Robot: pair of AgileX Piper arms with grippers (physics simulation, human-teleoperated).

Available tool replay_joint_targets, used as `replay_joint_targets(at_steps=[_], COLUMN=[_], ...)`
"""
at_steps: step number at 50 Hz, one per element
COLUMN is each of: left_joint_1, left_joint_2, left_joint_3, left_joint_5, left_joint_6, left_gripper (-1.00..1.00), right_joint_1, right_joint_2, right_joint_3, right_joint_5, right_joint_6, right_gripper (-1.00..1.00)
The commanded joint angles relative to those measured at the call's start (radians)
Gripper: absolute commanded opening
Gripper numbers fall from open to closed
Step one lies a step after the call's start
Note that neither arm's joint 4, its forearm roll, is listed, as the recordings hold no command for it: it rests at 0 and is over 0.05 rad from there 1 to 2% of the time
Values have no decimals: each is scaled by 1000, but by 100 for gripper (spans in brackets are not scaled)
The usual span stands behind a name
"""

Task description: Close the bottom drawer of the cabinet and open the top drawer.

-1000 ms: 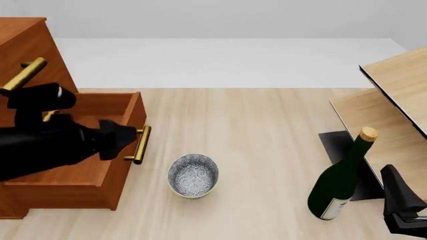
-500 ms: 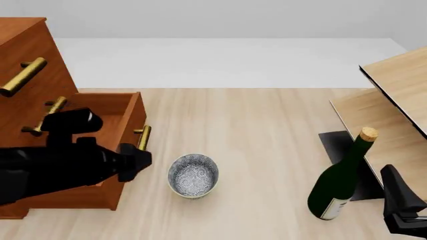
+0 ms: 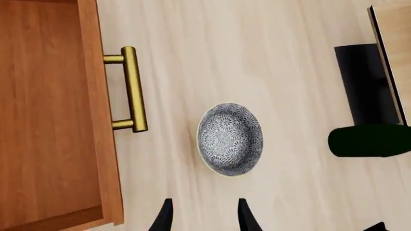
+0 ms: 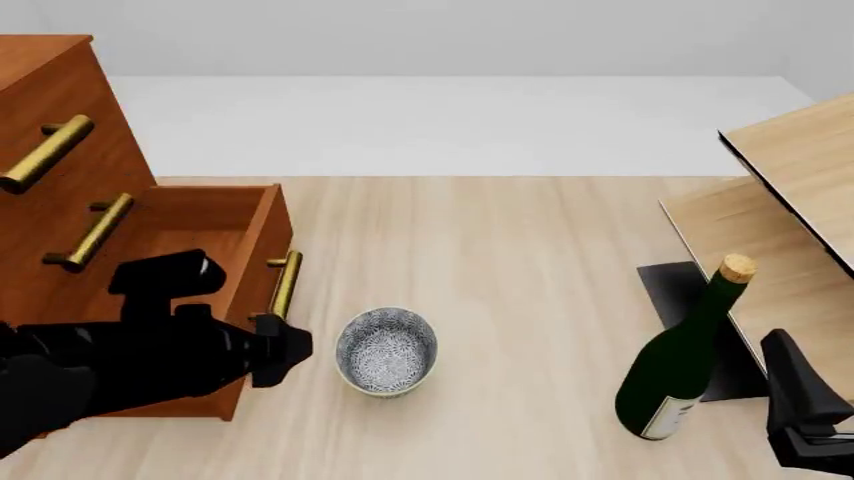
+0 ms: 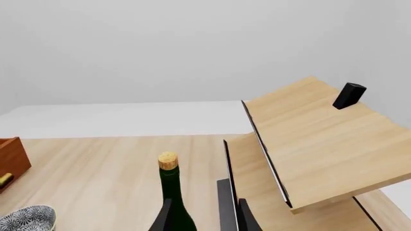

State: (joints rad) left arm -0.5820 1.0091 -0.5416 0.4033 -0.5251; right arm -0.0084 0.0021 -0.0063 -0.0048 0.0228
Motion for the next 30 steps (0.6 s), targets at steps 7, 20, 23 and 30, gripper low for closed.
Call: replay_joint_targets(at_steps=[7,20,23,30], left_joint_1=[8,28,38,114], left_joint_2=[61,95,101,96], left_joint_3=[43,68,80,94], left_joint_5=[-87,-142,-154,-152], left_joint_6=[-25,-33,-39,0], left_gripper=[100,100,100,100], right_joint_1=[1,1,1,2], right_joint_2=[1,0,0,0], right_joint_3=[-1,0,0,0], right_joint_5=[-1,0,0,1], right_joint_6=[0,-1,-1,-1], right_gripper=[100,100,100,100])
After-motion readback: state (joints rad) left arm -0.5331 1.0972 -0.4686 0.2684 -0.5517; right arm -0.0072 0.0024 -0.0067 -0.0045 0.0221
